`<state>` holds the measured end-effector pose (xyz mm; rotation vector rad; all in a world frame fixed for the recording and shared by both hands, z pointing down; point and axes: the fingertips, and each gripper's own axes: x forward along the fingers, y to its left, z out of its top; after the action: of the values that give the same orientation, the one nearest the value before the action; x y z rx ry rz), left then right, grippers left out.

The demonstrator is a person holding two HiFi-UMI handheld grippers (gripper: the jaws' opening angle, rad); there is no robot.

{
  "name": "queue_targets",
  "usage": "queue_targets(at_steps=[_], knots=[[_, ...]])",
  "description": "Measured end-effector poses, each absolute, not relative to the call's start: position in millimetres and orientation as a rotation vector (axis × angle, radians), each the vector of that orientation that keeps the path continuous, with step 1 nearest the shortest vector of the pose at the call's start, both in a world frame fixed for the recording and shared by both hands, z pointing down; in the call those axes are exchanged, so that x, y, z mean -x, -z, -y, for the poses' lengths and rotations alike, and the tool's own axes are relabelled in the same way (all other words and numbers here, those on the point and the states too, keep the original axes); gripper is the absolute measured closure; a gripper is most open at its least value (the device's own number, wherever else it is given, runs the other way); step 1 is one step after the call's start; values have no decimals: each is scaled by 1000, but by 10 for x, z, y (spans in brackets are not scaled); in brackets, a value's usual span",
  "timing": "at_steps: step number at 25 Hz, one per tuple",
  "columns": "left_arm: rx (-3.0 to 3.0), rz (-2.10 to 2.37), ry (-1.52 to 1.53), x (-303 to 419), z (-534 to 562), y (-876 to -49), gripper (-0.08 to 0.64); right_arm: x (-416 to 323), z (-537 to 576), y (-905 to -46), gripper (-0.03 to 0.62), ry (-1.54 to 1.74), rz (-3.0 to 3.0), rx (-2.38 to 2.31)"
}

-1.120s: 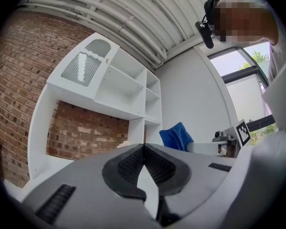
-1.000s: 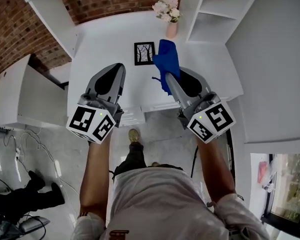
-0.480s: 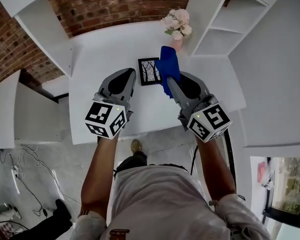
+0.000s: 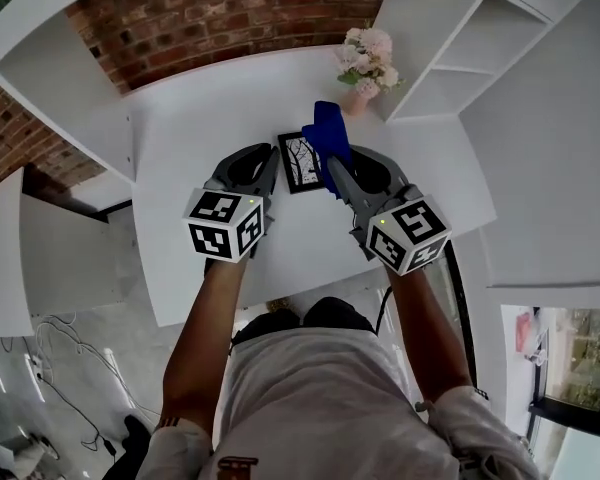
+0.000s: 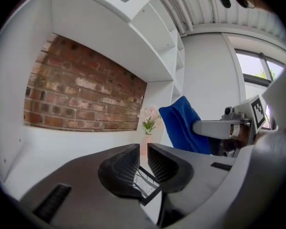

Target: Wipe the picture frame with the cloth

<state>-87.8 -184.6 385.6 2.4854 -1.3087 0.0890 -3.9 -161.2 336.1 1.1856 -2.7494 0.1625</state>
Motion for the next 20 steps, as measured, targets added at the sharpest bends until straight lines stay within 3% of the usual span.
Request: queue_targets(at_steps=[8,20], knots=[[-2331,1256,-296,812,2176,-4430,408,124,2025,-3780,526,-303,2638,-1136],[-2074,1187,-392,762,2456,-5224,391,256,2470,-4540,526,-465,2475,-996]])
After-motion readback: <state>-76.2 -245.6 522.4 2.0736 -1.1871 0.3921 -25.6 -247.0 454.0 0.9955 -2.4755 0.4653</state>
